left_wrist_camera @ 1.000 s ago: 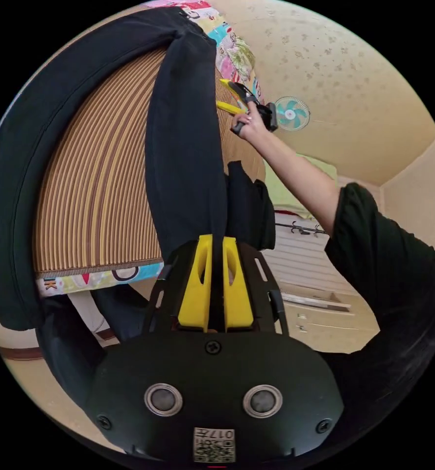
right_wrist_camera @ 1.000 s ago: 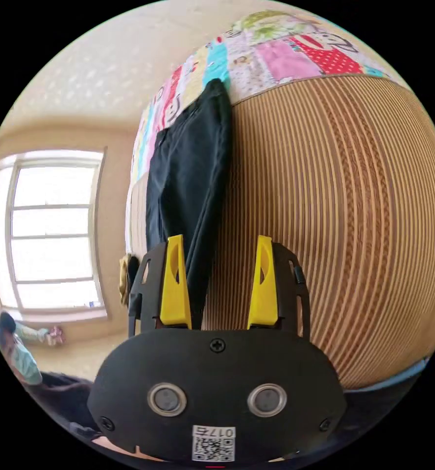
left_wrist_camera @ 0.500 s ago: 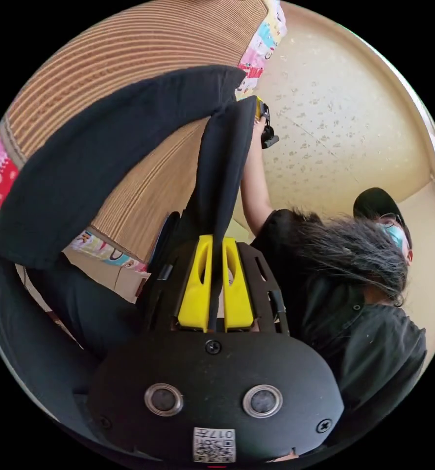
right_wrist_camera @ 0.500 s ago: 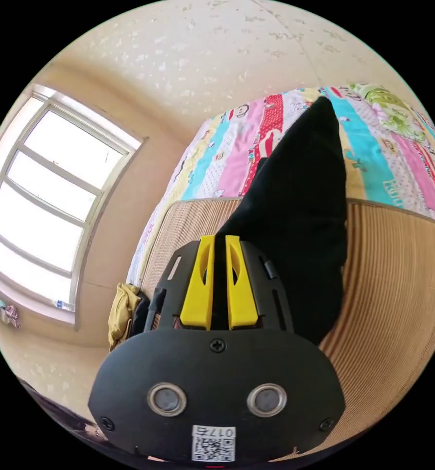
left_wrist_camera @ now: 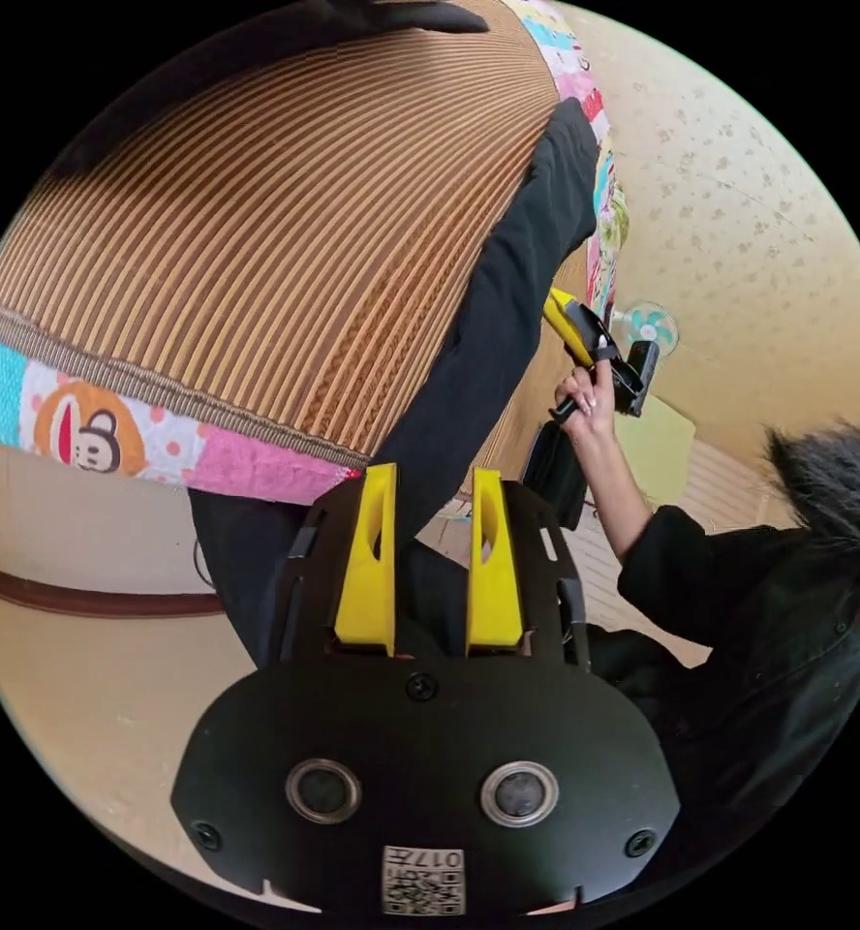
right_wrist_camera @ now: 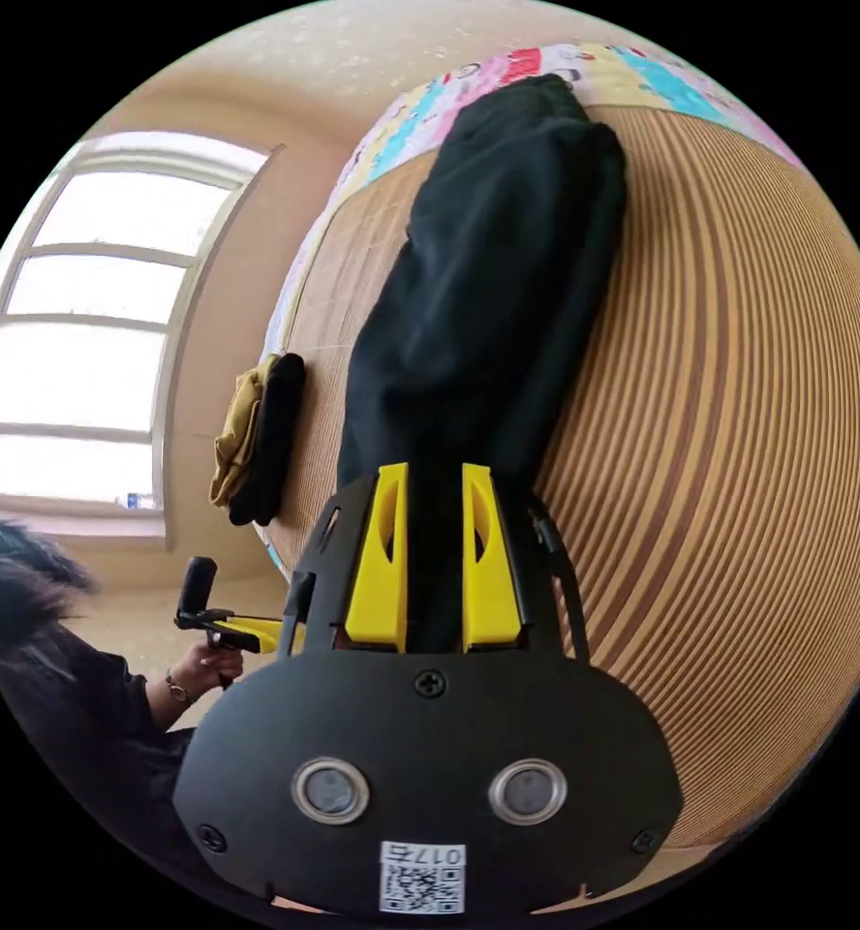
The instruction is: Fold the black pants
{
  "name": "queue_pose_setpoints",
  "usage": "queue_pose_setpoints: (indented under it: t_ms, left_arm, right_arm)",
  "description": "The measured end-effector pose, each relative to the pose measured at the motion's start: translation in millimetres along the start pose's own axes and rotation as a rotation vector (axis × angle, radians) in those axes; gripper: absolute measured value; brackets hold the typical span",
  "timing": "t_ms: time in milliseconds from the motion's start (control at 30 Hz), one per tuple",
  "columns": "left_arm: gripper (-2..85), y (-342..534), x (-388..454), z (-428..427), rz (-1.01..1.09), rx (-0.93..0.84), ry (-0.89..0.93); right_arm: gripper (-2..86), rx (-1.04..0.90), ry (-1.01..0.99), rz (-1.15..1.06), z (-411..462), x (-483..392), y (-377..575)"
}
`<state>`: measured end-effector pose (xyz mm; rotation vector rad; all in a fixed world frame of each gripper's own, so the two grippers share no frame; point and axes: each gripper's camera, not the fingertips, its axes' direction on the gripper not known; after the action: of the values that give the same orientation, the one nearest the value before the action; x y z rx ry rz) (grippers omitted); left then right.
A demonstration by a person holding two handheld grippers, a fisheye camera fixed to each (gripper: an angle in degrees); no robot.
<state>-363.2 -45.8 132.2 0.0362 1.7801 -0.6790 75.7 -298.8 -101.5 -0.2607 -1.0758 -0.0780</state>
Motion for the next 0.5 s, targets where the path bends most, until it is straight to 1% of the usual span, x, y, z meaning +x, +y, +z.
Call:
queue_pose_setpoints:
  t_ms: [67,100,167,267,333,400,467,500]
  left_arm:
    - [8.1,-2.9,5.9,20.8,0.015,-0.075,-0.059]
    - [5.7,-2.3,7.7,35.1,0.016,-0.124,-0.093]
    - [1.1,2.6,10.2,52.6,0.024,-0.168,-0.129]
    - [0.7,16.3,13.5,68.8,0.031,-0.177,-0.175]
    - [1.6,26.5,19.6,64.8,0.053,-0.104,-0.177]
    - [5.9,40.0,29.0,48.9,0.071,0.062,-0.232]
    - [9.9,43.7,31.6,45.3,0.068,0.128,-0.298]
    - [11.9,42.4,30.1,50.2,0.063,0.128,-0.322]
  right_arm:
    - [9.9,0.117,-0.101,0.122,-14.6,27.7,12.9]
    - [10.1,0.146,-0.127,0.136,-17.3,33.2,10.2]
    - [11.1,0.237,-0.188,0.132,-23.8,48.0,-15.5]
    - [11.5,0.279,-0.22,0.116,-20.7,59.8,-51.9]
    - [11.2,0.305,-0.238,0.111,-19.6,64.8,-65.8]
    - [10.0,0.312,-0.219,0.119,-20.0,69.8,-79.4]
    - [7.0,0.286,-0.222,0.15,-18.5,80.7,-97.1]
    - [6.3,0.281,-0.232,0.157,-18.8,82.9,-100.7]
